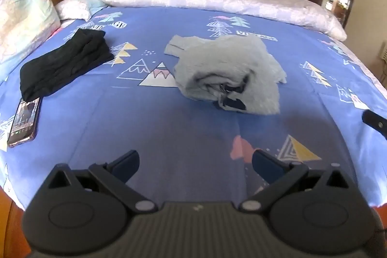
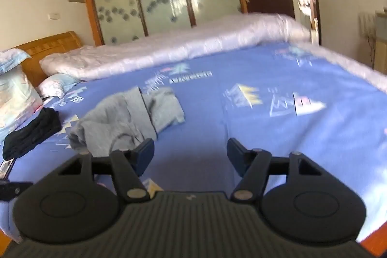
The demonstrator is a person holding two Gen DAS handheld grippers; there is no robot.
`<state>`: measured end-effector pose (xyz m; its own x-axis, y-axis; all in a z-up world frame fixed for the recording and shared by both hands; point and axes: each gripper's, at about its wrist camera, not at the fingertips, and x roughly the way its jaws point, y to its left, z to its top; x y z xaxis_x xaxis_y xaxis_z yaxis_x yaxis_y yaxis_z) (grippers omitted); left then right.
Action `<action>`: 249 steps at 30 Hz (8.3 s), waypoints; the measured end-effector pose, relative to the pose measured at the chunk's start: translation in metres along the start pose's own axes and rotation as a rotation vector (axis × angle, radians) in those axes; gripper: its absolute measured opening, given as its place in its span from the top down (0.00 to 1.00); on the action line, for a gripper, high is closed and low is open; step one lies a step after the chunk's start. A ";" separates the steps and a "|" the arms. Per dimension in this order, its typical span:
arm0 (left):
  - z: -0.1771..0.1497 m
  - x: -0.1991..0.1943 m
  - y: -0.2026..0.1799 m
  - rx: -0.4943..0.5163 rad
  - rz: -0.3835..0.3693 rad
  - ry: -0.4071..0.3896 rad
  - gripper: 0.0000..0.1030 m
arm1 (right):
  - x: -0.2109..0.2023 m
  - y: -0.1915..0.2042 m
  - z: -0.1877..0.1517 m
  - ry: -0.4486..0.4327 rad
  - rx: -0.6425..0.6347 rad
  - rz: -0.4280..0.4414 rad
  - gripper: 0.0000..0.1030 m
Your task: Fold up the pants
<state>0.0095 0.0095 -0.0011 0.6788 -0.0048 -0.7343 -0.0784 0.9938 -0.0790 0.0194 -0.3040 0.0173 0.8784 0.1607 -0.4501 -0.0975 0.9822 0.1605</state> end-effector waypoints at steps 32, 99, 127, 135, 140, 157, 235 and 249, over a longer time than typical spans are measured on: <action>-0.034 -0.038 -0.031 0.086 -0.053 -0.088 0.00 | -0.051 0.050 0.001 -0.186 -0.102 0.070 0.00; -0.001 -0.017 0.119 -0.255 0.066 -0.006 0.97 | 0.094 0.023 0.021 0.254 0.060 0.204 0.44; 0.066 0.008 0.114 -0.295 -0.017 -0.129 0.97 | 0.087 -0.112 0.134 0.003 0.306 0.014 0.90; 0.050 0.011 0.136 -0.374 0.068 -0.027 0.78 | 0.189 -0.020 0.053 0.295 0.202 0.065 0.58; 0.053 0.033 0.114 -0.271 0.058 -0.004 0.48 | 0.245 0.018 0.038 0.411 0.170 0.047 0.57; 0.024 0.050 0.126 -0.455 -0.197 0.141 0.98 | -0.026 -0.109 0.092 -0.110 0.217 -0.063 0.92; 0.127 -0.135 0.057 -0.191 -0.470 -0.409 0.93 | -0.004 0.042 0.157 -0.143 -0.116 0.304 0.95; 0.014 -0.052 -0.047 0.319 -0.220 -0.285 0.22 | -0.053 0.045 0.204 -0.309 -0.168 0.223 0.95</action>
<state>-0.0117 -0.0353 0.0500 0.8306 -0.2324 -0.5060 0.2874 0.9573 0.0321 0.0644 -0.2882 0.2276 0.9238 0.3595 -0.1315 -0.3536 0.9330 0.0666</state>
